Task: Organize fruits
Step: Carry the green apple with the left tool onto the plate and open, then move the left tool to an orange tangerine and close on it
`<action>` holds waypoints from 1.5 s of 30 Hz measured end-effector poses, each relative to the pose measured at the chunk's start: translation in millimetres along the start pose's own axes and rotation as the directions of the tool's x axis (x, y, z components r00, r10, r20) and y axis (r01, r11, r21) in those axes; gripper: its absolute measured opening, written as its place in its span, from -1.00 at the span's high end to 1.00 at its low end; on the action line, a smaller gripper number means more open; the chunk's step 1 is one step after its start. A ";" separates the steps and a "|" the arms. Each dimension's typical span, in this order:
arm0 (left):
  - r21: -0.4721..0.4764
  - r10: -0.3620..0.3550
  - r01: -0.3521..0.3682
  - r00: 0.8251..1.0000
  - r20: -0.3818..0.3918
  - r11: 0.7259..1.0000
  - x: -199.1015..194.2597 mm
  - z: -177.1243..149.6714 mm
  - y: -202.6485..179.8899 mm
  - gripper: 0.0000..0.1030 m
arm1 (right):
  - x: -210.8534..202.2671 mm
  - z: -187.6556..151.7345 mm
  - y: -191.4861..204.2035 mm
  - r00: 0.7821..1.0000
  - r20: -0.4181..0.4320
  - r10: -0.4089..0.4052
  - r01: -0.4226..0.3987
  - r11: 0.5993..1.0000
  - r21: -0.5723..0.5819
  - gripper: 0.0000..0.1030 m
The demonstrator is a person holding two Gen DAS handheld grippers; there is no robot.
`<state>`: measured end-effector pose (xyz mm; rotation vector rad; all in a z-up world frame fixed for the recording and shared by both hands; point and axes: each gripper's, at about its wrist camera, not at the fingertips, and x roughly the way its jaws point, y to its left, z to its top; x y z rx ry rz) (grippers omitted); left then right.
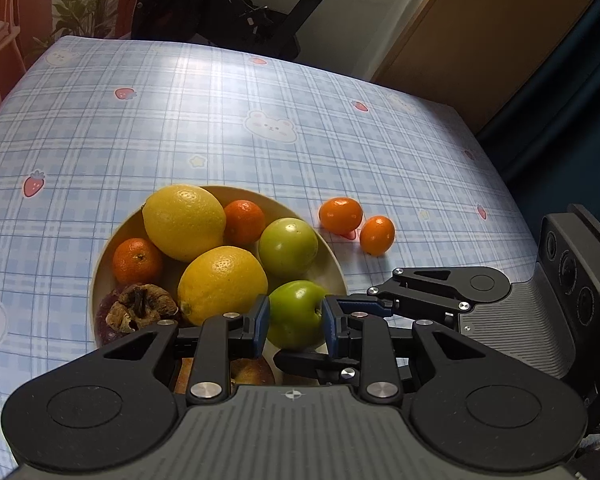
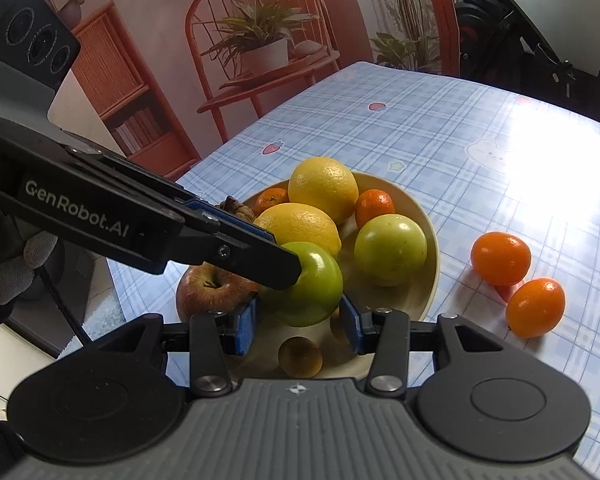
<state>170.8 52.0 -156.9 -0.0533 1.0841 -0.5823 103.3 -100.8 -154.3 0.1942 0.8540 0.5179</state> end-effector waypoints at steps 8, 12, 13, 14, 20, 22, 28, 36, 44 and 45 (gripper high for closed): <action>-0.016 0.025 -0.025 0.999 0.030 1.000 -6.1 -1.4 -2.3 0.43 | -2.8 -2.2 5.9 1.000 0.007 -0.005 0.005 0.999 -0.036 0.06; -0.012 0.046 -0.045 0.997 0.067 0.999 -11.0 3.2 -6.3 0.43 | -14.8 -2.5 2.0 0.999 0.047 -0.003 0.004 1.000 -0.022 0.06; -0.014 0.050 -0.049 0.996 0.076 0.999 -11.9 4.6 -7.4 0.43 | -18.1 -3.0 0.8 0.998 0.057 -0.010 0.011 1.000 -0.023 0.06; -0.014 0.053 -0.052 0.995 0.084 0.999 -12.6 6.1 -8.4 0.43 | -21.3 -2.7 -0.2 0.997 0.070 -0.023 0.024 0.999 -0.021 0.06; 0.006 0.066 -0.067 0.989 0.133 0.998 -10.4 15.8 -23.4 0.43 | -47.0 -9.2 -21.2 0.980 0.161 -0.118 0.115 0.993 0.026 0.06; 0.010 0.061 -0.063 0.989 0.138 0.998 -4.9 18.9 -28.7 0.43 | -52.9 -11.9 -28.9 0.970 0.181 -0.163 0.159 0.986 0.040 0.06; 0.037 0.050 -0.056 0.990 0.134 0.998 17.2 26.0 -45.8 0.43 | -66.4 -26.8 -58.0 0.938 0.215 -0.272 0.252 0.961 0.118 0.06; 0.043 0.049 -0.054 0.992 0.116 0.998 38.9 36.3 -58.5 0.42 | -55.6 -41.3 -83.9 0.924 0.195 -0.330 0.301 0.939 0.164 0.06; 0.064 0.054 -0.060 0.995 0.086 0.996 57.1 47.2 -68.6 0.42 | -44.5 -45.6 -83.4 0.922 0.207 -0.327 0.305 0.943 0.130 0.05; 0.066 0.055 -0.060 0.995 0.083 0.996 58.8 47.8 -69.3 0.42 | -44.1 -46.1 -83.0 0.921 0.215 -0.326 0.305 0.944 0.124 0.04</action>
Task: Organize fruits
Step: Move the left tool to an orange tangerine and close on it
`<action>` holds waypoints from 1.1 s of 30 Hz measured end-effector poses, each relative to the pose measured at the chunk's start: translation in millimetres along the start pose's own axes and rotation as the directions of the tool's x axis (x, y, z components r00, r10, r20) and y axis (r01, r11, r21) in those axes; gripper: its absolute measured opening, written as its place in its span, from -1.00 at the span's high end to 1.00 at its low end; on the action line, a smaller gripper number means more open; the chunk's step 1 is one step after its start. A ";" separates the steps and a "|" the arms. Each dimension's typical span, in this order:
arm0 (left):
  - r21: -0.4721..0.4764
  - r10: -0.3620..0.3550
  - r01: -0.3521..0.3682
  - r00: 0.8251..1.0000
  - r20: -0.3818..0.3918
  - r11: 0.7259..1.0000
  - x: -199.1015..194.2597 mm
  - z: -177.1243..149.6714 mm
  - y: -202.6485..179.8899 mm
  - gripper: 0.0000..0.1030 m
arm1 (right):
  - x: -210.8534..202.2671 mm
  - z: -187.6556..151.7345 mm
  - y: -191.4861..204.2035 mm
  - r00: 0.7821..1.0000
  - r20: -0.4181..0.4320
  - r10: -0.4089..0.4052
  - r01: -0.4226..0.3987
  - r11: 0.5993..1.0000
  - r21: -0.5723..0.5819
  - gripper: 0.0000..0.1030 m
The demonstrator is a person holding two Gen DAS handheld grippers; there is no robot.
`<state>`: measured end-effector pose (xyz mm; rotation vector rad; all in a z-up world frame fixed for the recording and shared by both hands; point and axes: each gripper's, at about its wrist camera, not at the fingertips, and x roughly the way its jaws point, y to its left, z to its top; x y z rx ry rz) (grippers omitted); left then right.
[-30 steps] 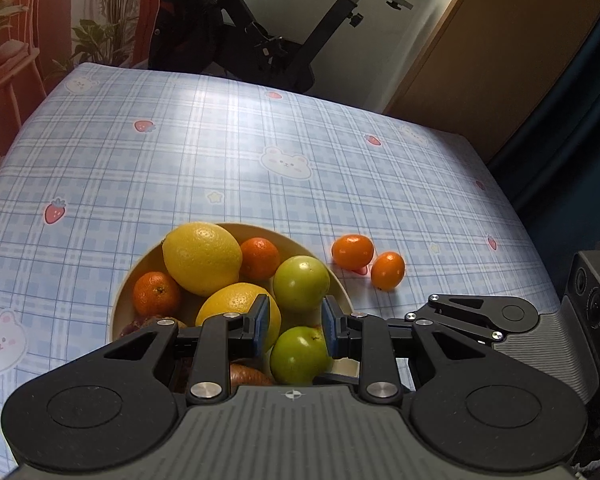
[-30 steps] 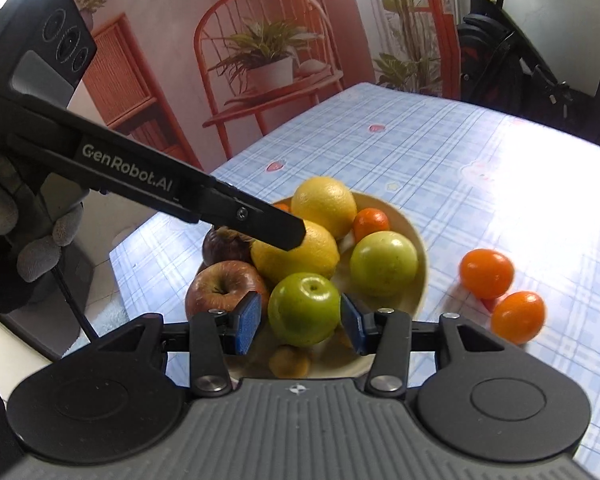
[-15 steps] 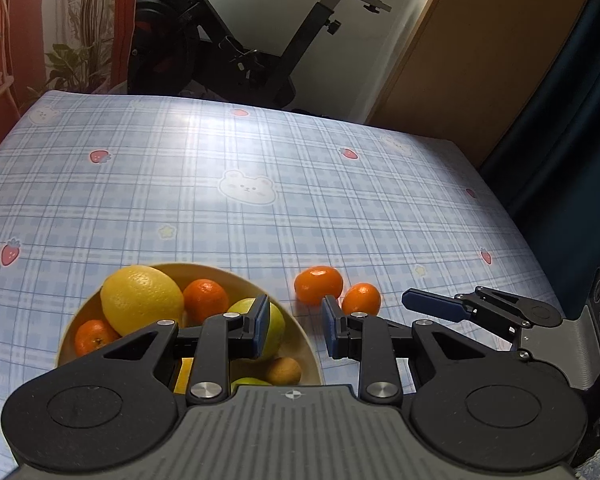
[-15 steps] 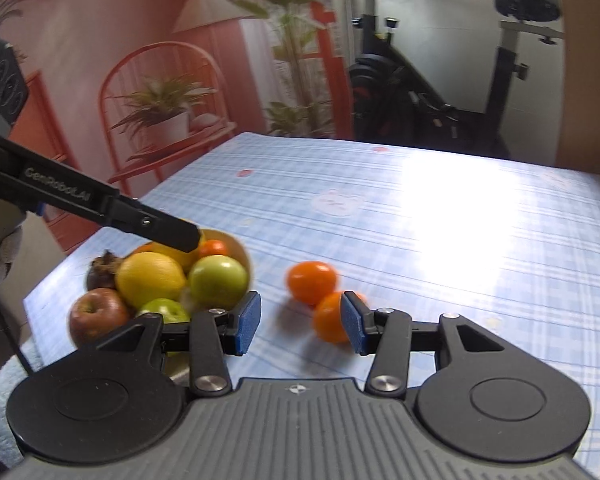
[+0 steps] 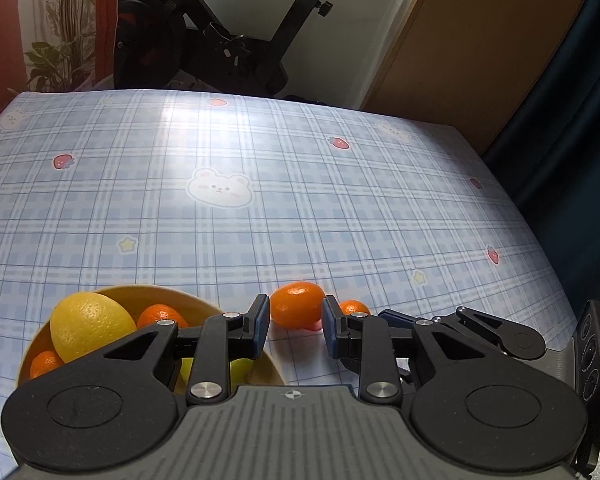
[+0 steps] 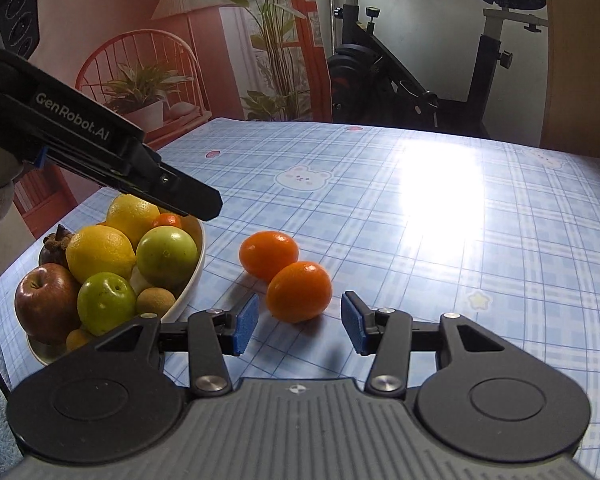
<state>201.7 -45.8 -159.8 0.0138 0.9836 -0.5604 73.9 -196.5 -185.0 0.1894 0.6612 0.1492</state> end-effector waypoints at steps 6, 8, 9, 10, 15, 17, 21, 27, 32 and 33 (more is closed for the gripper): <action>-0.002 0.017 -0.017 1.000 -0.014 1.000 7.1 1.0 -0.5 0.42 | 8.4 -0.8 4.8 0.999 0.031 0.013 -0.010 0.995 -0.094 -0.02; -0.005 0.023 -0.023 1.000 -0.015 1.000 6.9 1.0 -0.3 0.42 | 12.3 -1.3 1.8 0.999 0.031 0.035 -0.032 0.996 -0.081 -0.02; -0.004 0.025 -0.025 1.000 -0.017 1.000 7.1 0.6 -0.7 0.42 | 13.8 -1.6 0.8 0.999 0.031 0.041 -0.039 0.996 -0.074 -0.02; -0.003 0.028 -0.028 0.999 -0.019 1.000 7.6 0.6 -1.2 0.42 | 15.3 -2.9 0.0 0.999 0.029 0.045 -0.043 0.997 -0.069 -0.02; -0.003 0.040 -0.040 0.999 -0.025 0.999 8.8 1.9 -3.8 0.42 | 16.8 -3.9 -2.9 0.998 0.021 0.058 -0.057 0.996 -0.061 0.11; -0.004 0.044 -0.044 0.999 -0.025 0.999 9.9 2.9 -3.7 0.42 | 16.2 -4.8 -4.9 0.998 0.020 0.065 -0.064 0.997 -0.049 0.16; 0.002 0.050 -0.050 0.998 -0.026 0.999 11.2 3.4 -4.7 0.41 | 13.8 -5.9 -6.2 0.997 0.030 0.067 -0.066 0.997 -0.040 0.16; 0.001 0.064 -0.064 0.998 -0.023 0.998 12.2 2.9 -5.4 0.10 | 6.3 -7.3 -11.7 0.996 0.074 0.057 -0.057 0.998 -0.007 0.16; -0.018 0.072 -0.072 0.997 -0.026 0.997 17.8 3.2 -4.3 0.09 | 1.9 -6.3 -18.6 0.995 0.100 0.021 -0.025 0.999 0.045 0.16; -0.022 0.074 -0.074 0.997 -0.026 0.997 19.0 3.3 -4.2 0.08 | 1.5 -5.9 -20.4 0.995 0.104 0.008 -0.014 0.998 0.058 0.16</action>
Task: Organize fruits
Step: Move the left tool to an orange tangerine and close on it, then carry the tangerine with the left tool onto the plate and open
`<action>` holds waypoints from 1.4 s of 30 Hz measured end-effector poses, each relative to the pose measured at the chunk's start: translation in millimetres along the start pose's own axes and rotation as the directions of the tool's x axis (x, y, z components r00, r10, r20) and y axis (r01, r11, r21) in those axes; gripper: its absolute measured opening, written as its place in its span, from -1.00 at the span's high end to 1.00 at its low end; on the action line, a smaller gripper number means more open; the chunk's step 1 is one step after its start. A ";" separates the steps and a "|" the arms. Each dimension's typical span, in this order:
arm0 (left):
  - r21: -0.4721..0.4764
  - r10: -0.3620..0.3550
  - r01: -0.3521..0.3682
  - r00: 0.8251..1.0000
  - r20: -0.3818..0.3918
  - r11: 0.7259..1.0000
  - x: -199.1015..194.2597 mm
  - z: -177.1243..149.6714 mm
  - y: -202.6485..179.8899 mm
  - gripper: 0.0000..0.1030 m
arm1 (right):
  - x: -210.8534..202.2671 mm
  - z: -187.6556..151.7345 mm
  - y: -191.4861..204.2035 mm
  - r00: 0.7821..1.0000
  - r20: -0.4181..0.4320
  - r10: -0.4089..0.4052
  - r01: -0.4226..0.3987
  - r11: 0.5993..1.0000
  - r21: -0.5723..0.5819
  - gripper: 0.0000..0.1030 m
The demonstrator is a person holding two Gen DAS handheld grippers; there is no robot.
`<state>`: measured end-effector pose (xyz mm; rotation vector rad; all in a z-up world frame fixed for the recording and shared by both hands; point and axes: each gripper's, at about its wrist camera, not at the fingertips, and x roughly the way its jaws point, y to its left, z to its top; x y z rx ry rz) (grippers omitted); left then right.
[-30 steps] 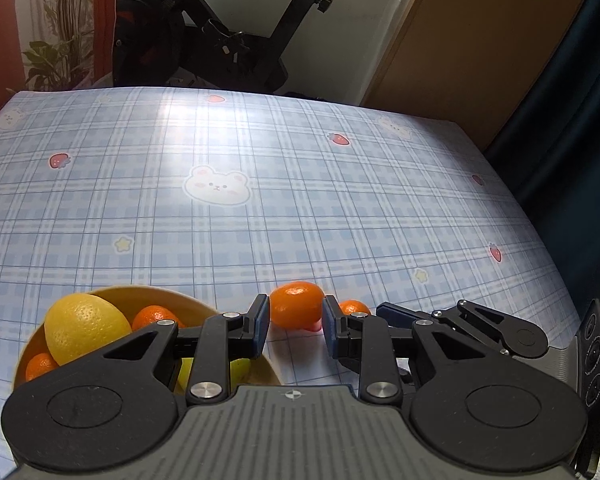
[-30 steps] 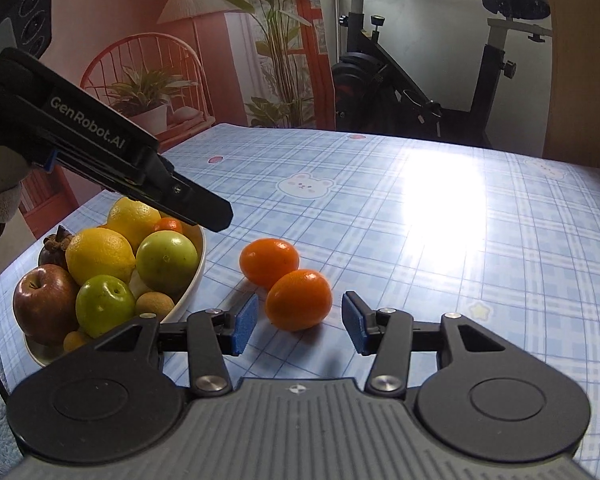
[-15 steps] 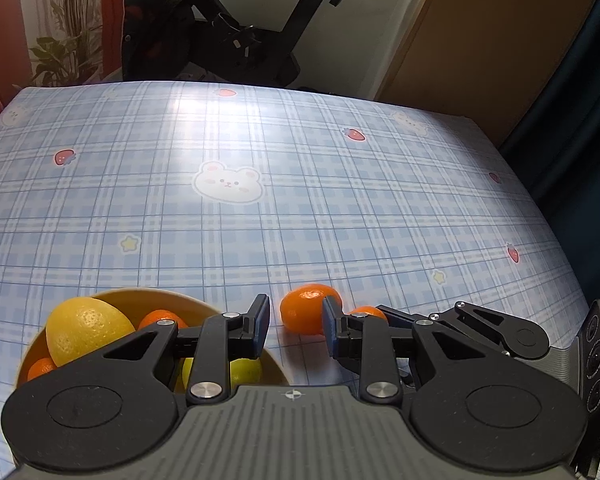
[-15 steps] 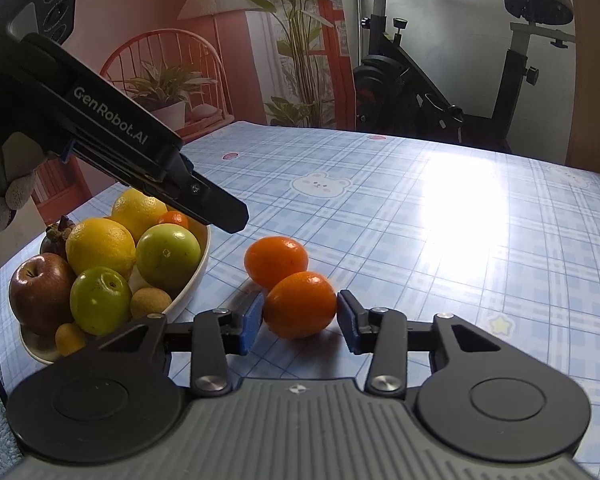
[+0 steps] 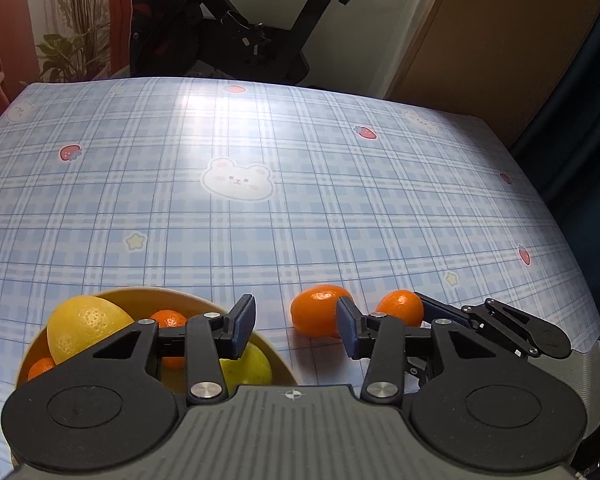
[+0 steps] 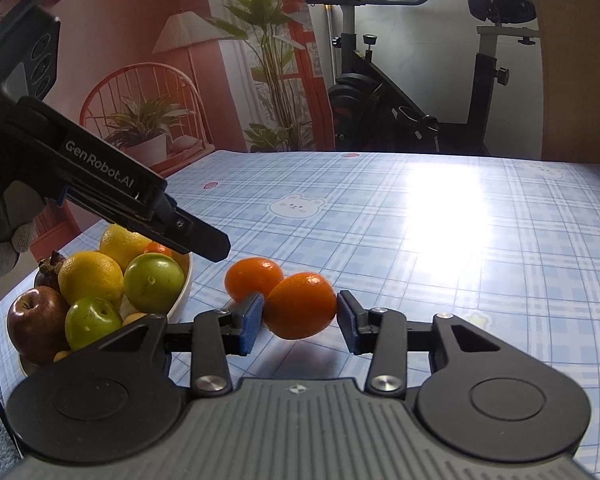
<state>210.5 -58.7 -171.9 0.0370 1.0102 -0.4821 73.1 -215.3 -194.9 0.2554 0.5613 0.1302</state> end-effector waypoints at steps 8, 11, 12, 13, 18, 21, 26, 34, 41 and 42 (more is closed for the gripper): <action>-0.002 -0.003 0.003 1.000 -0.014 1.000 13.1 3.9 -3.5 -0.06 | -7.2 3.7 -19.2 0.995 0.035 -0.094 0.089 0.988 0.126 0.16; 0.005 -0.006 0.007 1.000 -0.023 1.000 20.1 6.0 -5.9 -0.06 | -9.9 4.1 -24.8 0.993 0.042 -0.109 0.101 0.982 0.161 0.16; 0.006 -0.007 0.007 1.000 -0.026 1.000 22.1 6.3 -6.8 -0.06 | -10.4 4.8 -27.2 0.993 0.044 -0.111 0.102 0.980 0.169 0.16; 0.005 -0.006 0.006 1.000 -0.028 1.000 24.3 6.6 -7.4 -0.06 | -10.8 4.9 -27.6 0.993 0.045 -0.112 0.103 0.980 0.173 0.16; -0.003 -0.011 0.010 0.999 -0.031 1.000 36.2 7.7 -13.4 -0.12 | -11.4 5.7 -27.5 0.993 0.046 -0.109 0.100 0.980 0.172 0.16; 0.006 -0.015 0.015 0.999 -0.041 1.000 42.0 7.4 -18.8 -0.12 | -11.3 5.5 -27.4 0.993 0.045 -0.107 0.098 0.980 0.173 0.16; 0.008 -0.009 0.010 0.999 -0.049 1.000 51.3 5.9 -24.5 -0.07 | -11.9 4.8 -27.4 0.993 0.046 -0.106 0.096 0.979 0.180 0.16; -0.008 -0.016 0.016 0.999 -0.039 1.000 46.3 1.5 -16.6 0.21 | -10.8 5.7 -29.3 0.994 0.045 -0.098 0.088 0.979 0.187 0.16; -0.116 -0.088 0.097 0.993 0.075 0.988 2.3 -11.8 -0.7 0.21 | -10.5 5.5 -27.3 0.996 0.044 -0.083 0.074 0.981 0.180 0.16; -0.140 -0.097 0.110 0.991 0.095 0.984 -6.5 -15.1 3.9 0.21 | -10.4 5.6 -27.9 0.996 0.043 -0.080 0.071 0.981 0.179 0.16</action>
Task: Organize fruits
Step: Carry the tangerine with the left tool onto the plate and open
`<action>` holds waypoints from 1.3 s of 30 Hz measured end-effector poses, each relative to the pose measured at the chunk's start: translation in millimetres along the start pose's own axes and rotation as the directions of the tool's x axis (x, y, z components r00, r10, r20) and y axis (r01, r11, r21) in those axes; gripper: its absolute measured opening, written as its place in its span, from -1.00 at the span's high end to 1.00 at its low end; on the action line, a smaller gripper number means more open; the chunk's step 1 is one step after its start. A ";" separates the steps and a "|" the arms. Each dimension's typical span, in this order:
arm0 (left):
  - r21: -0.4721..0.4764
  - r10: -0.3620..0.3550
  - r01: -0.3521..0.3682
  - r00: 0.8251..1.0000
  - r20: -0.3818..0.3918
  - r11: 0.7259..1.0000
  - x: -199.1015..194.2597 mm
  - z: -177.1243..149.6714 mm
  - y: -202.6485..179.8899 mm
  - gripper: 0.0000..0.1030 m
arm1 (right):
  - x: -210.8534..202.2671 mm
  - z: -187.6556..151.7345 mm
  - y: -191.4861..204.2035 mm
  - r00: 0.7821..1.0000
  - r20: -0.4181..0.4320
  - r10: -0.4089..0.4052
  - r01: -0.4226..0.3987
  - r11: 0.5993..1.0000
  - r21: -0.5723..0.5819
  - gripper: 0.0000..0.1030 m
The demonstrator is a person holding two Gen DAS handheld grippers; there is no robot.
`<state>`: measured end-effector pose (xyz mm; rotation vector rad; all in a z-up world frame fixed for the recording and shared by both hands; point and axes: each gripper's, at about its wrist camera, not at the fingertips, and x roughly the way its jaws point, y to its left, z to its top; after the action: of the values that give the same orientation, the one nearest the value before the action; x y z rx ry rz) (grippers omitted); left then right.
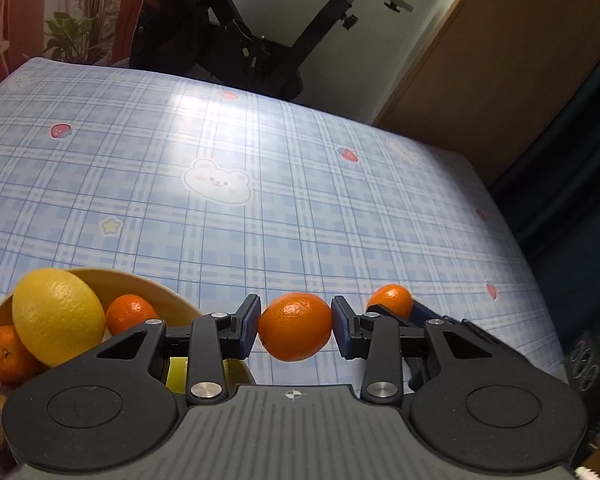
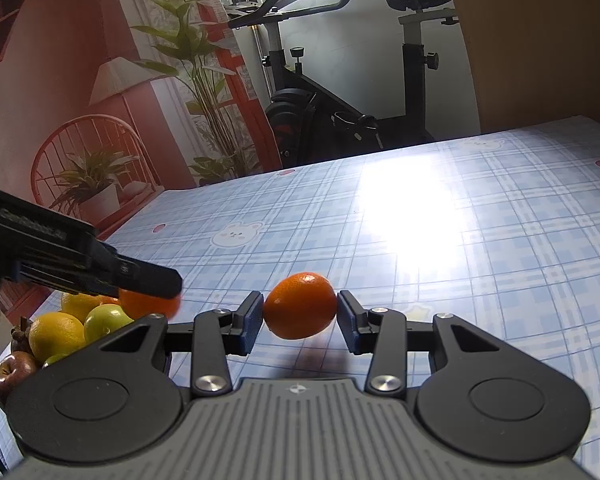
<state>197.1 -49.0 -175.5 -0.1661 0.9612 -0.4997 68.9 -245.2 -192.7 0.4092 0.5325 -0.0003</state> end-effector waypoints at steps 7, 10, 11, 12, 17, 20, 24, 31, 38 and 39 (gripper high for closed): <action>-0.096 0.029 -0.021 0.995 0.092 0.995 -57.3 -15.1 38.5 0.21 | -1.3 -0.6 0.3 1.000 0.002 0.022 -0.022 1.000 -0.011 0.16; -0.126 0.056 -0.042 0.992 0.111 0.991 -69.0 -16.9 52.1 0.21 | -3.5 -0.8 2.5 1.000 0.007 0.015 -0.014 1.000 -0.021 0.16; -0.140 0.065 -0.048 0.991 0.118 0.989 -72.3 -17.0 57.6 0.21 | -4.2 -0.7 4.0 1.000 0.007 0.015 -0.015 1.000 -0.028 0.16; -0.149 0.071 -0.052 0.990 0.124 0.987 -74.1 -16.5 60.8 0.21 | -5.1 -0.5 4.1 1.000 0.004 0.016 -0.016 0.999 -0.034 0.16; -0.163 0.096 -0.070 0.983 0.158 0.984 -81.9 -8.0 69.3 0.21 | -11.4 -0.6 20.4 0.998 -0.011 0.055 -0.055 0.996 -0.064 0.16; -0.160 0.106 -0.081 0.982 0.156 0.984 -77.1 -2.2 71.4 0.21 | -14.4 2.6 40.2 0.996 -0.004 0.085 -0.085 0.987 -0.140 0.16; -0.121 0.105 -0.090 0.987 0.122 0.989 -60.3 1.2 68.7 0.21 | -14.9 2.4 57.8 0.993 -0.009 0.115 -0.115 0.977 -0.180 0.16; -0.060 0.103 -0.098 0.990 0.092 0.993 -44.6 -2.2 66.1 0.21 | -14.5 -3.2 65.5 0.994 -0.037 0.106 -0.112 0.973 -0.204 0.16; -0.060 0.094 -0.090 0.993 0.073 0.994 -49.5 -10.1 64.0 0.20 | -15.3 -1.8 71.4 0.991 -0.059 0.118 -0.128 0.971 -0.201 0.16; -0.068 0.088 -0.084 0.993 0.072 0.994 -51.7 -12.3 65.6 0.20 | -15.5 -1.4 73.2 0.990 -0.064 0.123 -0.134 0.969 -0.208 0.16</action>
<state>184.6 34.1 -167.3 -0.1993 0.9080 -0.3809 62.5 -179.0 -158.5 0.2352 0.5497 0.1908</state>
